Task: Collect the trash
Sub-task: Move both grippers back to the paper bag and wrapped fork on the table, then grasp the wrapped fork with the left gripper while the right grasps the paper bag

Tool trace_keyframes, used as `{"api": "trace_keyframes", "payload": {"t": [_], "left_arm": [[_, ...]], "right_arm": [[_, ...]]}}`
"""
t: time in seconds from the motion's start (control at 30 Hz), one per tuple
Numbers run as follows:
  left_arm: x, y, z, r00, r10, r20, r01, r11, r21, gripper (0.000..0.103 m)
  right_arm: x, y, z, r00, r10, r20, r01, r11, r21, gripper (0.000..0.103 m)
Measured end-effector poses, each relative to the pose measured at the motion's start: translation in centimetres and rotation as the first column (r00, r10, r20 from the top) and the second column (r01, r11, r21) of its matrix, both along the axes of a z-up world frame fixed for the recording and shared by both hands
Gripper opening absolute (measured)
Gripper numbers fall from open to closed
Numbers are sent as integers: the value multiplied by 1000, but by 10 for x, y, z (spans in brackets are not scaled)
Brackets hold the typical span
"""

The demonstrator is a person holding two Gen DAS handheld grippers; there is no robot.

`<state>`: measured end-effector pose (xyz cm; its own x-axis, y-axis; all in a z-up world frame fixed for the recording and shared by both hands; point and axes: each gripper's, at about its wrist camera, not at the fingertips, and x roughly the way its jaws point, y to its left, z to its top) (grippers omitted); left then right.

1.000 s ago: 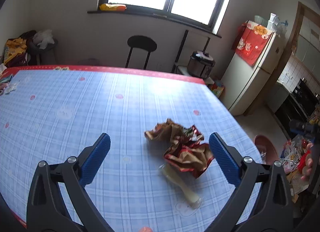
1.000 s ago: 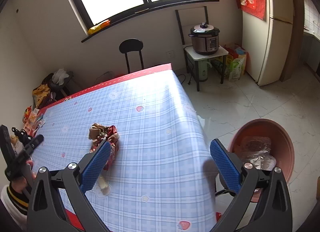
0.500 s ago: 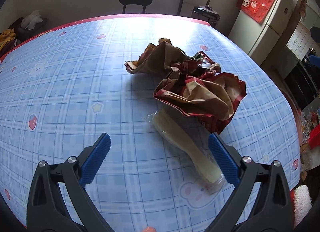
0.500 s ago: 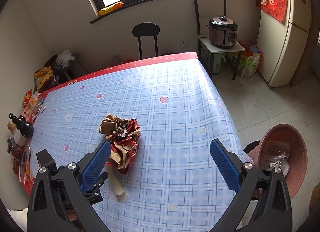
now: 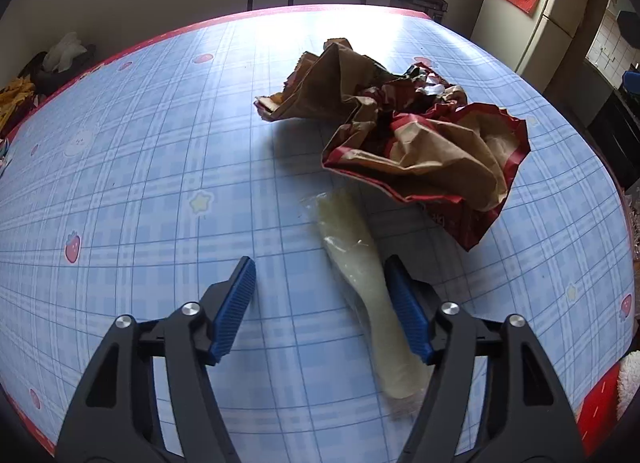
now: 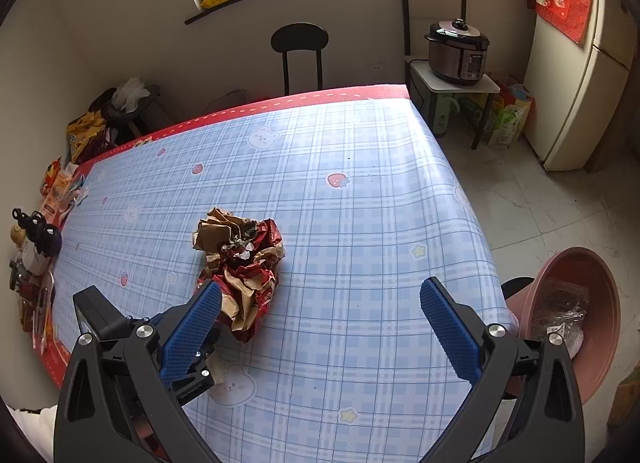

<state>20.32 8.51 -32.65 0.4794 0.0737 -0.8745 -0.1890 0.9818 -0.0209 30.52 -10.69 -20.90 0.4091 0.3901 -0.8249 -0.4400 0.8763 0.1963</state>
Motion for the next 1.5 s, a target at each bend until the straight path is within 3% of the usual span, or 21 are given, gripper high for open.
{"api": "trace_keyframes", "payload": {"t": [0.07,0.1,0.23,0.57,0.83,1.0,1.07,1.1,1.13,1.5], "left_arm": [[-10,9,0,1000,13,4,-13,1000,-8,44],[-15,14,0,1000,26,1,-26,1000,-2,29],[-34,39,-1,996,84,12,-84,996,-42,20],[-77,98,23,968,228,106,-210,965,-158,19],[-105,126,57,933,314,176,-279,940,-196,19],[-107,131,69,929,308,205,-269,943,-195,19],[-108,129,73,930,302,211,-261,944,-202,19],[-109,128,74,930,299,215,-257,945,-204,19],[-110,126,76,930,297,218,-253,945,-208,19],[-122,107,104,929,254,268,-193,953,-234,19]], "right_arm": [[1,11,-6,1000,29,-3,-29,1000,-9,98],[1,18,-9,999,44,-6,-44,999,-16,98],[-1,50,-25,993,120,-17,-121,991,-55,98],[-4,122,-64,968,249,2,-247,958,-144,98],[19,139,-87,991,133,-12,-133,975,-177,98],[30,142,-111,984,90,-155,-115,981,-158,98],[25,139,-115,981,84,-173,-109,984,-139,95],[22,139,-115,979,97,-178,-119,986,-116,91],[18,138,-114,975,114,-188,-133,987,-90,78],[-32,105,-56,986,157,-65,-151,985,83,75]]}}
